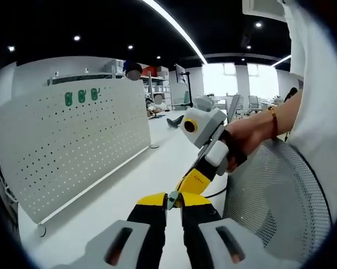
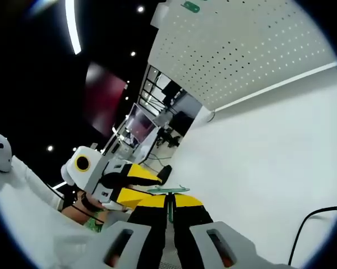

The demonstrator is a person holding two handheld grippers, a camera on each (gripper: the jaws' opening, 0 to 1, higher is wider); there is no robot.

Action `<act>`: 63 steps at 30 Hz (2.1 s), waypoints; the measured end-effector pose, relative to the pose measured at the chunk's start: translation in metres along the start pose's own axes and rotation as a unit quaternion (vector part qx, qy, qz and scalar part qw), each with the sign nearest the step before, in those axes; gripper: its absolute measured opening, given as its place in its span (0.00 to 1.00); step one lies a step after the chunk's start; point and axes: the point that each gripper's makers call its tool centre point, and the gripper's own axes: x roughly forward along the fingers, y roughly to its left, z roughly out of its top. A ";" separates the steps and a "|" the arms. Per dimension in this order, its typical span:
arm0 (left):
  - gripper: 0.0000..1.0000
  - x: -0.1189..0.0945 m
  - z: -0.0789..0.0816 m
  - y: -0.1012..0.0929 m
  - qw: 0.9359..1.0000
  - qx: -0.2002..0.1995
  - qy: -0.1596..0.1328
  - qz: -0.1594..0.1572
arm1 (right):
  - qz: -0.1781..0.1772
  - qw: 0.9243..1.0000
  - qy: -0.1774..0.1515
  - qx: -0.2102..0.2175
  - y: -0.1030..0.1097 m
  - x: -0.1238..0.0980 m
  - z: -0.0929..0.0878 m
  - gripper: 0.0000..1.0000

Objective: Insert the hook assembly into the mounting plate slot until the hook locks in place.

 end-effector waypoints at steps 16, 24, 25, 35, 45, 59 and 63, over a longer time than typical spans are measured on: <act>0.05 -0.003 0.004 0.001 1.000 0.025 -0.002 0.002 | 0.036 0.999 -0.014 0.036 0.008 -0.004 0.000 0.03; 0.04 -0.004 -0.001 0.013 0.999 0.000 0.008 0.031 | 0.021 0.999 -0.042 -0.020 0.006 -0.005 0.013 0.13; 0.04 -0.004 -0.002 0.014 0.999 -0.012 0.009 0.033 | 0.020 0.999 -0.038 -0.018 0.007 -0.005 0.011 0.14; 0.04 -0.005 -0.006 0.023 0.995 -0.082 0.011 0.060 | -0.030 0.979 -0.031 -0.202 0.015 0.001 0.016 0.23; 0.04 -0.010 -0.014 0.040 0.983 -0.153 0.018 0.100 | -0.061 0.949 0.003 -0.310 0.013 0.005 0.008 0.16; 0.04 -0.012 -0.019 0.041 0.957 -0.269 0.011 0.108 | -0.105 0.896 0.014 -0.432 0.013 0.010 0.012 0.05; 0.04 -0.013 -0.021 0.040 0.951 -0.291 0.016 0.107 | -0.109 0.886 0.017 -0.451 0.015 0.013 0.011 0.04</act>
